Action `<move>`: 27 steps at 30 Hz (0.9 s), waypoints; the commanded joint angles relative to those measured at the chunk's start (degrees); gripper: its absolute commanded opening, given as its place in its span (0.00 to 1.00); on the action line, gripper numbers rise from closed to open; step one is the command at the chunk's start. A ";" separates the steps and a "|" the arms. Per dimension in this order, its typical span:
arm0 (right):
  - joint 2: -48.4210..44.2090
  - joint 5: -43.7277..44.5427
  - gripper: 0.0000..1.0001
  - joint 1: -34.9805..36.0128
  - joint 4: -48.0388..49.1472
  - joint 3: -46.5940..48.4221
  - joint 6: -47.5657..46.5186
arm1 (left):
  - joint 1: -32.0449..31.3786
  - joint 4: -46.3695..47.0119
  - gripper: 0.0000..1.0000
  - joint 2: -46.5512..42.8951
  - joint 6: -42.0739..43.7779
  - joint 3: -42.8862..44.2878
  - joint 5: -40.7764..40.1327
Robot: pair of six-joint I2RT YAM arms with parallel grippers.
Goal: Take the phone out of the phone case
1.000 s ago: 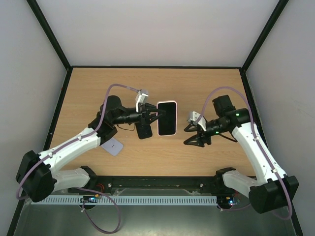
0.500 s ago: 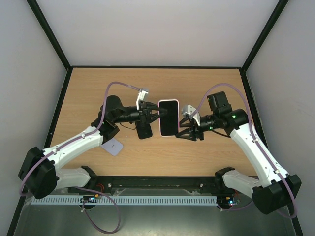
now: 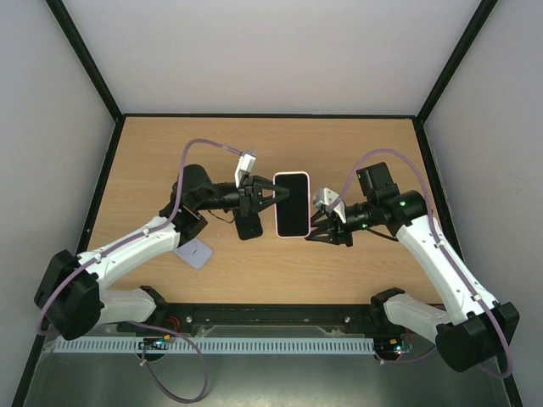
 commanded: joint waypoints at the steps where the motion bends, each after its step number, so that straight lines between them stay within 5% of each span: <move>1: -0.94 -0.84 0.34 0.34 0.61 -0.65 0.29 | 0.07 5.36 0.03 -1.22 -2.25 -0.37 1.80; 4: -0.99 -2.23 0.37 0.34 0.11 -0.24 -0.03 | 0.08 3.98 0.03 -1.96 -0.98 -0.74 1.45; 9: -1.31 -4.15 0.62 0.36 -4.15 1.24 -1.62 | 0.32 -0.45 0.03 -2.93 4.01 -0.40 0.88; 12: -1.36 -6.60 0.65 0.34 -2.59 0.34 2.95 | 0.33 1.95 0.03 -1.97 3.83 -1.00 1.67; 27: -2.13 -5.78 0.27 0.34 -1.87 -2.65 0.08 | 0.24 7.94 0.03 0.84 -2.13 -0.90 5.46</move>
